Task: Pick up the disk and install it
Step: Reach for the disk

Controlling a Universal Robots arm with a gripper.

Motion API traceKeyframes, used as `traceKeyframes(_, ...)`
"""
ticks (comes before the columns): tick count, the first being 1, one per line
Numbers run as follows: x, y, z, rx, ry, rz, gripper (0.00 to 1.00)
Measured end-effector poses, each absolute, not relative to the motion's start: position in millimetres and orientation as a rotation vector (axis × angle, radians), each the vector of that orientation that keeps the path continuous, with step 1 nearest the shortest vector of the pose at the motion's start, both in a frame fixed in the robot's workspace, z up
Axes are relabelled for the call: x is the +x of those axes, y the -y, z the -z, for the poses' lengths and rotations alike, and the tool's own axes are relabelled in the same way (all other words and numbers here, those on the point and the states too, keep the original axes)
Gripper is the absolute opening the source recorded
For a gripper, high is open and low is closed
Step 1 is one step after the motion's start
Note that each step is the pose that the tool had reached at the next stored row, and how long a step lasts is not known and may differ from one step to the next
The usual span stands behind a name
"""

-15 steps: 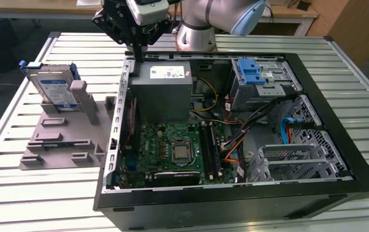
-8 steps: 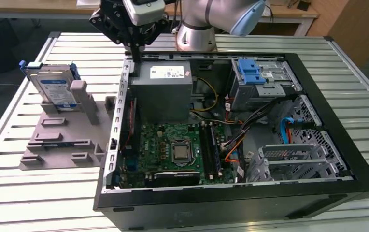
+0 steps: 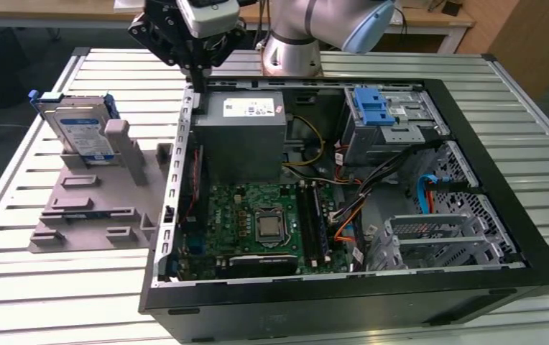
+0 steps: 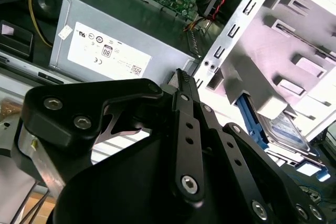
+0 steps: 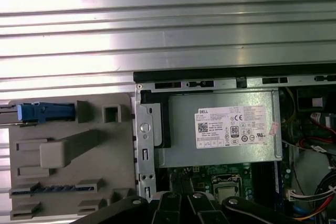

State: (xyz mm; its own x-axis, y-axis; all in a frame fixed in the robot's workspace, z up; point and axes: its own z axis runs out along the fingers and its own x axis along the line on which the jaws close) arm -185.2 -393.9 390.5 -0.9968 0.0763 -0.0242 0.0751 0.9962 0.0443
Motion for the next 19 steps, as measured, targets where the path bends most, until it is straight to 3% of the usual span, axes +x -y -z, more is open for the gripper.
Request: traceKeyframes(19,-195.7,392.9,-389.8,0.118,-3.113,-0.068,0.11)
